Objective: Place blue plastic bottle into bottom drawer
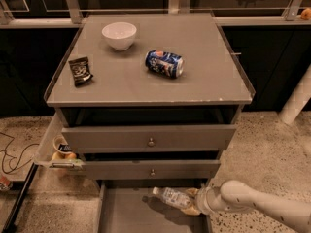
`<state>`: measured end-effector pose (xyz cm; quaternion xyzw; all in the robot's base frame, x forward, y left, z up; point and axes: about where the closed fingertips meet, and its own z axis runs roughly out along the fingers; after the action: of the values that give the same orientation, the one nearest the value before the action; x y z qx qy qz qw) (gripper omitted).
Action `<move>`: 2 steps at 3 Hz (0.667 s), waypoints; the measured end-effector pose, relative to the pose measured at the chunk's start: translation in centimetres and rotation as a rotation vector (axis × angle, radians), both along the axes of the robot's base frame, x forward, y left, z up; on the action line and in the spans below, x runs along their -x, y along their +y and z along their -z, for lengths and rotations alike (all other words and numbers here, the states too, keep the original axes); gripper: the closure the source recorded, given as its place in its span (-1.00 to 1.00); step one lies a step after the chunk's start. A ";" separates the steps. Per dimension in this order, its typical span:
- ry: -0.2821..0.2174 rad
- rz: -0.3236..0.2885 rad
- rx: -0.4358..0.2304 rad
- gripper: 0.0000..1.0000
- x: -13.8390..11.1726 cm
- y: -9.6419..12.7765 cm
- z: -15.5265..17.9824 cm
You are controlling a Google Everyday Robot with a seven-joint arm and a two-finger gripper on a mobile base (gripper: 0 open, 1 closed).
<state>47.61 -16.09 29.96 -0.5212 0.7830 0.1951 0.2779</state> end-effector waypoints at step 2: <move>-0.028 -0.094 -0.007 1.00 -0.2 1.7 8.2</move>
Offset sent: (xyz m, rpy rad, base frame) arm 0.0087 0.0283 -0.1360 0.0210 -0.0374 0.1560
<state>47.77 -14.35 21.78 -0.5589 0.7532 0.2033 0.2809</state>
